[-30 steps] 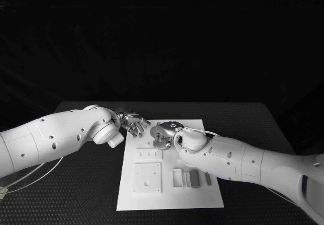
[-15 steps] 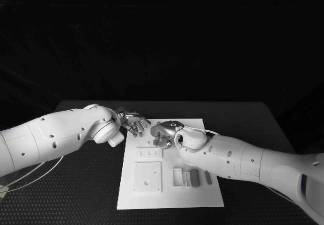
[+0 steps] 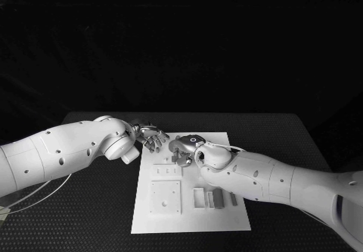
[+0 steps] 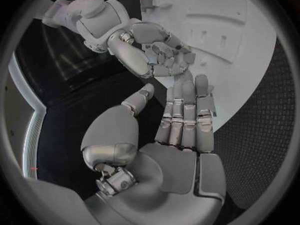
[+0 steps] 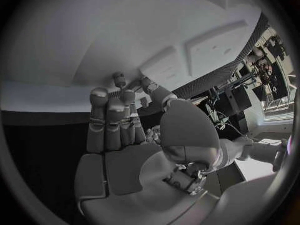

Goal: Assemble the parts on the task board

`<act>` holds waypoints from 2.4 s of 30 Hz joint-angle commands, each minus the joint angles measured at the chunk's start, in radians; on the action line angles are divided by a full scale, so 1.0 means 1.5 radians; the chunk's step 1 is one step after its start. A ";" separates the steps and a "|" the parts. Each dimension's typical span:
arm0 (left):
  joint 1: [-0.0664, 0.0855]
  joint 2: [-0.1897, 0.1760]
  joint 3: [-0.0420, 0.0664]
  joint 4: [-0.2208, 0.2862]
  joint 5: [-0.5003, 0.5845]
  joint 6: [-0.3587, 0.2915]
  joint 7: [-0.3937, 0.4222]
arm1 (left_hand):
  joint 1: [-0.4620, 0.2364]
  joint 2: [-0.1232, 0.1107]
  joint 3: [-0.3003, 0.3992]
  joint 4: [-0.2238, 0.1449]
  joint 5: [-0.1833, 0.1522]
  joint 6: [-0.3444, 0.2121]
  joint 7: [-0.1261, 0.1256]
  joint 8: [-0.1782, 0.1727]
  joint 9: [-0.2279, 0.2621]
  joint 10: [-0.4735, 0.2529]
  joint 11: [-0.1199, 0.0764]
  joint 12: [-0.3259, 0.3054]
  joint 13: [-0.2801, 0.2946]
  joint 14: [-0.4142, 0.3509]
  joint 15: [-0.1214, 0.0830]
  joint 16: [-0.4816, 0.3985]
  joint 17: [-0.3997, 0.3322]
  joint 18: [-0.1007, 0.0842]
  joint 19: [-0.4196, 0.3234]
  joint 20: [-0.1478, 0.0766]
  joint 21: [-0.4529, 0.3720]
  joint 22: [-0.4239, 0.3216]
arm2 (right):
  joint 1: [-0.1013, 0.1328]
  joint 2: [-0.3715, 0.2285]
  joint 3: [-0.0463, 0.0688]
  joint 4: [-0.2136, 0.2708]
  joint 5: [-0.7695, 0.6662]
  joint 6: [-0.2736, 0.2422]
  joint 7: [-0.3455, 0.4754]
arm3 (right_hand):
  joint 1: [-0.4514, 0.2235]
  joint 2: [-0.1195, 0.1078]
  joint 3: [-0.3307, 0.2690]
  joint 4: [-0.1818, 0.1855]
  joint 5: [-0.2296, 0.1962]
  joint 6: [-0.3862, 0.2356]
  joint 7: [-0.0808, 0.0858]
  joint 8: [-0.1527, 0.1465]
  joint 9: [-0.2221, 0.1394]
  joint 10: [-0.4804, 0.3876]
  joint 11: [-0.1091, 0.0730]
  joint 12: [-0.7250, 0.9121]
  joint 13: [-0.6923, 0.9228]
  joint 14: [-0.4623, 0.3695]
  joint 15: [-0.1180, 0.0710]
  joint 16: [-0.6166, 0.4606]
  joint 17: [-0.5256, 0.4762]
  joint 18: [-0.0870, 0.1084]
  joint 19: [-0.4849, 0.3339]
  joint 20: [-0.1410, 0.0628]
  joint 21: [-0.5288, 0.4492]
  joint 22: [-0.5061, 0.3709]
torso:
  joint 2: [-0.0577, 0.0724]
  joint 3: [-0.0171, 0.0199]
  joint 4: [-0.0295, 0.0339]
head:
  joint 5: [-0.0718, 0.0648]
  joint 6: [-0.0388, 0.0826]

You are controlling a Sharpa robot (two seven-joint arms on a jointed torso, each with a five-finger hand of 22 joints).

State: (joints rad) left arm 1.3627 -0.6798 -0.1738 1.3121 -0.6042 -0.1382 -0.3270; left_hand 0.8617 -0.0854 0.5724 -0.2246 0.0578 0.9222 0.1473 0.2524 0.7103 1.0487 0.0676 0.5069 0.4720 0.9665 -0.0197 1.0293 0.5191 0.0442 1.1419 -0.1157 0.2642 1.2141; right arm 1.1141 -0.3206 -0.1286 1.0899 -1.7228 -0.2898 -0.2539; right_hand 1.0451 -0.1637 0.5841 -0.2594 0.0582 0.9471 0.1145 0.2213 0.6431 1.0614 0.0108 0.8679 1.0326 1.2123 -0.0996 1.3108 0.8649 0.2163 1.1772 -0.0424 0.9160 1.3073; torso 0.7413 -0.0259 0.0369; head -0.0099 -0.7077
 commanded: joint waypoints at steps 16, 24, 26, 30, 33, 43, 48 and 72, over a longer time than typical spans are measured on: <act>0.000 0.001 0.001 0.001 0.004 0.008 0.009 | 0.005 -0.004 -0.005 -0.001 -0.005 -0.002 0.001 0.004 -0.001 -0.003 0.002 0.001 -0.002 -0.002 0.001 0.002 -0.001 0.010 0.005 0.000 -0.003 -0.001 | -0.008 -0.004 -0.008 0.008 -0.012 0.012 0.017 | 0.002 0.050 0.005 -0.002 -0.002 0.049 -0.010 0.026 0.007 0.009 -0.015 0.014 -0.010 0.006 -0.012 0.002 0.002 0.030 0.004 -0.001 0.006 0.014 | 0.000 0.0003 -0.0002 | 0.000 0.001; 0.000 -0.002 0.001 0.001 0.005 0.009 0.019 | 0.005 -0.004 -0.006 -0.001 -0.005 -0.002 0.001 0.004 -0.001 -0.003 0.002 0.001 -0.002 -0.002 0.001 0.002 -0.002 0.010 0.005 0.000 -0.003 -0.001 | -0.008 -0.014 -0.008 0.019 -0.008 -0.031 0.019 | -0.007 0.053 0.002 0.000 -0.002 0.056 -0.014 0.027 0.006 0.016 -0.018 0.016 -0.013 0.012 -0.016 0.004 0.003 0.030 0.009 -0.003 0.010 0.014 | 0.000 0.0005 -0.0002 | 0.000 0.001; 0.000 -0.002 0.001 0.001 0.006 0.010 0.020 | 0.007 -0.003 -0.005 -0.001 -0.004 -0.003 0.001 0.004 -0.001 -0.003 0.002 0.001 -0.002 -0.002 0.001 0.002 -0.002 0.010 0.005 0.000 -0.004 -0.001 | -0.008 -0.017 -0.008 0.022 -0.007 -0.042 0.020 | -0.007 0.051 0.002 0.000 -0.002 0.057 -0.014 0.027 0.006 0.017 -0.018 0.017 -0.014 0.013 -0.016 0.004 0.003 0.030 0.010 -0.003 0.011 0.014 | 0.000 0.0006 -0.0005 | 0.001 0.002; 0.000 -0.003 0.001 0.000 0.007 0.009 0.024 | 0.010 -0.001 -0.003 -0.002 -0.002 -0.004 0.002 0.004 -0.002 -0.004 0.002 0.001 -0.003 -0.003 0.001 0.002 -0.003 0.010 0.005 0.000 -0.005 -0.001 | -0.008 -0.023 -0.007 0.029 -0.004 -0.058 0.024 | -0.010 0.047 0.001 0.001 -0.002 0.060 -0.015 0.027 0.006 0.020 -0.019 0.018 -0.015 0.016 -0.017 0.004 0.003 0.030 0.013 -0.004 0.012 0.014 | 0.000 0.0002 -0.0006 | 0.000 0.002; 0.000 -0.005 0.001 -0.002 0.009 0.005 0.029 | 0.010 -0.001 -0.004 -0.002 -0.002 -0.005 0.002 0.004 -0.002 -0.004 0.002 0.001 -0.004 -0.003 0.001 0.002 -0.003 0.010 0.005 0.000 -0.005 -0.001 | -0.008 -0.029 -0.007 0.036 -0.003 -0.066 0.026 | -0.010 0.045 0.002 0.002 -0.002 0.061 -0.016 0.027 0.006 0.021 -0.020 0.018 -0.016 0.017 -0.018 0.005 0.003 0.030 0.014 -0.005 0.013 0.014 | 0.000 0.0005 -0.0008 | 0.001 0.003; 0.000 -0.016 0.000 -0.002 0.032 -0.007 0.064 | 0.010 -0.004 -0.004 -0.003 -0.002 -0.006 0.003 0.004 -0.003 -0.004 0.002 0.002 -0.004 -0.003 0.002 0.002 -0.004 0.010 0.005 0.000 -0.006 -0.001 | -0.007 -0.058 0.009 0.072 0.029 -0.098 0.047 | -0.012 0.041 0.002 0.004 -0.002 0.063 -0.017 0.027 0.006 0.024 -0.021 0.019 -0.018 0.019 -0.019 0.005 0.004 0.030 0.016 -0.007 0.014 0.013 | 0.000 0.0001 -0.0001 | 0.000 0.006; 0.000 -0.023 0.000 0.000 0.049 -0.021 0.085 | 0.013 -0.005 -0.004 -0.004 -0.002 -0.007 0.003 0.004 -0.003 -0.005 0.002 0.002 -0.005 -0.003 0.002 0.002 -0.005 0.010 0.004 0.000 -0.007 -0.001 | -0.007 -0.074 0.018 0.091 0.058 -0.108 0.063 | -0.015 0.035 0.002 0.007 -0.002 0.063 -0.017 0.027 0.006 0.024 -0.021 0.018 -0.019 0.020 -0.020 0.004 0.004 0.030 0.017 -0.008 0.014 0.013 | 0.000 0.0008 -0.0019 | 0.000 0.009; 0.000 -0.063 -0.004 0.026 0.185 0.011 0.287 | 0.055 0.022 0.011 -0.020 0.006 -0.020 0.009 0.000 -0.016 -0.023 0.012 -0.009 -0.024 -0.016 0.009 0.001 -0.013 0.008 -0.003 0.006 -0.019 0.000 | -0.003 -0.199 0.078 0.165 0.399 -0.010 0.171 | -0.027 0.033 0.001 0.015 -0.002 0.053 -0.013 0.018 0.003 0.015 -0.018 0.013 -0.026 0.013 -0.016 -0.003 0.003 0.030 0.009 -0.010 0.006 0.011 | -0.001 0.0013 -0.0036 | 0.006 0.032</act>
State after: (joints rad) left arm 1.3622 -0.7731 -0.1797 1.3460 -0.3726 -0.1542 0.0018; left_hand 0.9320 -0.0521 0.5873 -0.2505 0.0630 0.8964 0.1589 0.2525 0.6890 1.0199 0.0856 0.4962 0.4383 0.9481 -0.0058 1.0293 0.4997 0.0445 1.1401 -0.1104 0.2408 1.2141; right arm 1.1067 -0.6156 -0.0134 1.3287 -1.2230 -0.3786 -0.0608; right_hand 1.0110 -0.1186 0.5852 -0.2384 0.0580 1.0181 0.0777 0.2532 0.6497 1.0927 -0.0151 0.8907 0.9946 1.2397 -0.1226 1.3104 0.8689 0.2174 1.1972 -0.0588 0.9314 1.3076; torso 0.7408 -0.0244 0.0325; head -0.0024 -0.6638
